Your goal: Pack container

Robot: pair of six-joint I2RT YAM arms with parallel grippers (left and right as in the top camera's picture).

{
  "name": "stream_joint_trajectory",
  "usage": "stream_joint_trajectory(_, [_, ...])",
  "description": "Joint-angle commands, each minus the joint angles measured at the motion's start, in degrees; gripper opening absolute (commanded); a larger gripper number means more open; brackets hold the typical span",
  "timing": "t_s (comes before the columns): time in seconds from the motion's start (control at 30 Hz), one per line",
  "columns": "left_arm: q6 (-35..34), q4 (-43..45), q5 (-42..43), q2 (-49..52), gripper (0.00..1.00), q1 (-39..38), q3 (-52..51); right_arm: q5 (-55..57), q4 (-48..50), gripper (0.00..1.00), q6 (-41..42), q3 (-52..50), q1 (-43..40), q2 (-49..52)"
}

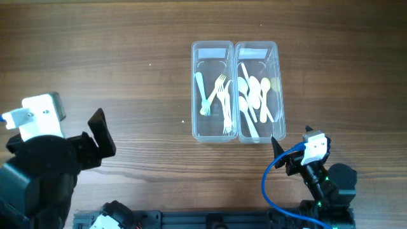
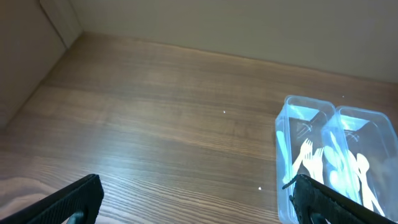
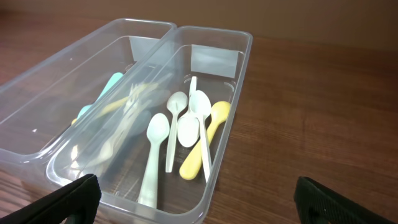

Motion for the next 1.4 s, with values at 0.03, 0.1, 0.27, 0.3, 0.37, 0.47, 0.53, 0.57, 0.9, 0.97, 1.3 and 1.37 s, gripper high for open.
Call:
stream_joint_trajectory(0.03, [-0.6,3.7,12.3,-0.6,1.0,11.0,0.2,-1.0,0.5,1.0,0.6,-0.2,0.1,-0.7])
stream_joint_trajectory(0.1, [-0.6,7.5,14.8,-2.2,1.0,15.0,-1.9,-1.0,0.5,1.0,0.6,-0.2,0.1,-0.7])
stream_joint_trajectory(0.27, [-0.5,22.9,18.2,-13.6,1.0,20.4,-22.4,-1.0,0.5,1.0,0.6,-0.2,0.1,-0.7])
stream_joint_trajectory(0.3, [-0.6,27.1,20.3,-16.5,1.0,22.0,-28.2,-1.0,0.5,1.0,0.6,-0.2,0.1,-0.7])
stream_joint_trajectory(0.37, [-0.6,33.9,24.1,-21.5,1.0,24.9,-38.1,-1.0,0.5,1.0,0.6,-0.2,0.1,-0.7])
stream_joint_trajectory(0.47, [-0.6,42.2,27.8,-28.4,1.0,28.0,-51.2,-1.0,0.5,1.0,0.6,-0.2,0.1,-0.7])
stream_joint_trajectory(0.53, [-0.6,46.9,28.9,-32.9,1.0,29.0,-59.4,-1.0,0.5,1.0,0.6,-0.2,0.1,-0.7])
stream_joint_trajectory(0.57, [-0.6,49.6,28.9,-35.4,1.0,29.0,-63.7,-1.0,0.5,1.0,0.6,-0.2,0.1,-0.7])
stream_joint_trajectory(0.9, [-2.1,68.3,29.7,-51.5,1.0,32.0,-91.8,-1.0,0.5,1.0,0.6,-0.2,0.1,-0.7])
stream_joint_trajectory(0.97, [-2.1,68.2,29.7,-52.1,1.0,32.1,-92.4,-1.0,0.5,1.0,0.6,-0.2,0.1,-0.7])
stream_joint_trajectory(1.3, [-2.1,68.4,29.7,-52.4,1.0,33.9,-92.9,-1.0,0.5,1.0,0.6,-0.2,0.1,-0.7])
stream_joint_trajectory(1.37, [-2.1,68.4,29.7,-52.4,1.0,33.9,-92.9,-1.0,0.5,1.0,0.6,-0.2,0.1,-0.7])
